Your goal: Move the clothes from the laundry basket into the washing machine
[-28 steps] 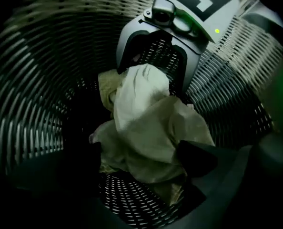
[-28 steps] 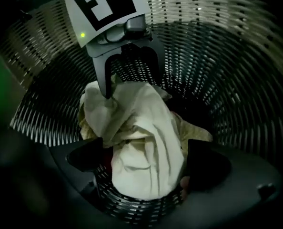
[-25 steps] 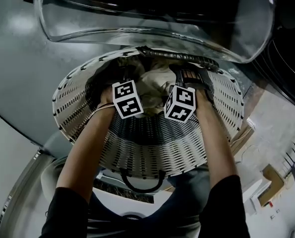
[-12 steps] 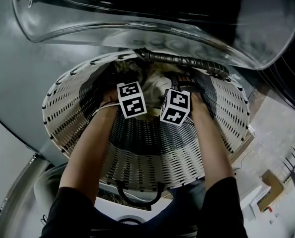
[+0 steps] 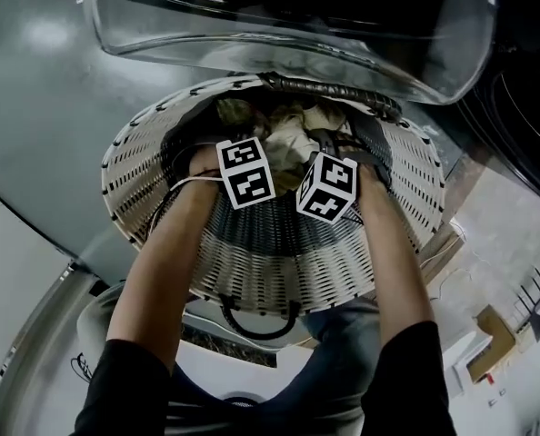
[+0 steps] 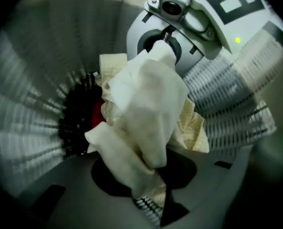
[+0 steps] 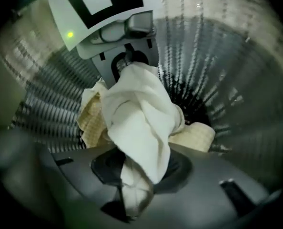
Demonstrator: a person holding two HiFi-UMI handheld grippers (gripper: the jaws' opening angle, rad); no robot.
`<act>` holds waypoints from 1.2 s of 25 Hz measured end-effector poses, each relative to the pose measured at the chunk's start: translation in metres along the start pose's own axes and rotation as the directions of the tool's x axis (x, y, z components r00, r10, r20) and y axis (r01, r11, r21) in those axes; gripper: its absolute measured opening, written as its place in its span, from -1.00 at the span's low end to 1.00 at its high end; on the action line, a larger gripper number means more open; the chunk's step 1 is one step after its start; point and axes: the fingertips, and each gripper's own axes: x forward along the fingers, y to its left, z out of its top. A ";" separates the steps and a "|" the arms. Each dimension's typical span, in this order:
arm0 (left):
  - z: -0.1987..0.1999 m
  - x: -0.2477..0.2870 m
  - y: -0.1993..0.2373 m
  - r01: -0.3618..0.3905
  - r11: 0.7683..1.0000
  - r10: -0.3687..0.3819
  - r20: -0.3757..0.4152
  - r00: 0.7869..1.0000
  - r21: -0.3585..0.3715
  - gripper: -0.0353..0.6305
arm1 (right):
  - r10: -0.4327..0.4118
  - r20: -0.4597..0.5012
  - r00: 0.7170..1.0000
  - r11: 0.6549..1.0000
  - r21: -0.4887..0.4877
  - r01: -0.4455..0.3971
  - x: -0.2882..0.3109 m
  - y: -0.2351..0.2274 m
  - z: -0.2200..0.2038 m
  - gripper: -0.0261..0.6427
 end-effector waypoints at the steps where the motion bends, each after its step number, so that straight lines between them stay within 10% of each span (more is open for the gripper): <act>1: 0.002 -0.012 -0.001 -0.009 1.000 0.009 0.004 1.000 -0.003 -0.46 | -0.003 0.005 1.000 1.000 0.009 0.003 -0.011 0.000 0.004 -0.57; 30: 0.107 -0.381 -0.109 -0.192 0.981 0.193 0.144 0.971 -0.020 -0.47 | -0.261 0.184 0.948 0.899 0.404 0.170 -0.404 0.043 0.052 -0.63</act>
